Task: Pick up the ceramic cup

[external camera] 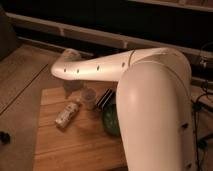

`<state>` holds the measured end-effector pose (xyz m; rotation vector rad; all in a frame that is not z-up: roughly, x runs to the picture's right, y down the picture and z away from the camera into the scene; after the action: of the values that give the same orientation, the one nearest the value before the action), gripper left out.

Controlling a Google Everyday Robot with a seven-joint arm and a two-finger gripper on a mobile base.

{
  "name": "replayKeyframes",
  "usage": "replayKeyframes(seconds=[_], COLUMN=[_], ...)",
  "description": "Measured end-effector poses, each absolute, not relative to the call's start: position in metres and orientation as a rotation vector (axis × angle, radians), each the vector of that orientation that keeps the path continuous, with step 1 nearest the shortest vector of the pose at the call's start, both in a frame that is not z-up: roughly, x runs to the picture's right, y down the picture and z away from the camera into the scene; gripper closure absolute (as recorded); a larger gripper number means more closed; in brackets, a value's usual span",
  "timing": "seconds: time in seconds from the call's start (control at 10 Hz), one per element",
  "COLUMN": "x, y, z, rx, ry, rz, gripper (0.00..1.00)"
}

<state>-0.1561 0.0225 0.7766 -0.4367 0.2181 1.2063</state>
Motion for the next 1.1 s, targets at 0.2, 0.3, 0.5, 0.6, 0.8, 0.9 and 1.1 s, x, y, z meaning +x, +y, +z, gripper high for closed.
replayKeyframes(seconds=[0.2,0.3,0.5,0.6,0.8,0.9,1.1], x=[-0.159,-0.159,-0.153,-0.149,-0.149,-0.154,-0.151], y=[0.023,0.023,0.024,0.026,0.030,0.034,0.045], z=[0.776,0.775,0.775,0.779,0.782,0.786,0.796], rx=[-0.439,-0.437,-0.421,-0.411,-0.401,-0.400,-0.414], ry=[0.216,0.217,0.245,0.272,0.299,0.308,0.339], rz=[1.203,1.201,1.190,1.178,1.156,1.138,1.136], gripper=[0.35,0.35,0.35,0.35,0.35,0.35,0.35])
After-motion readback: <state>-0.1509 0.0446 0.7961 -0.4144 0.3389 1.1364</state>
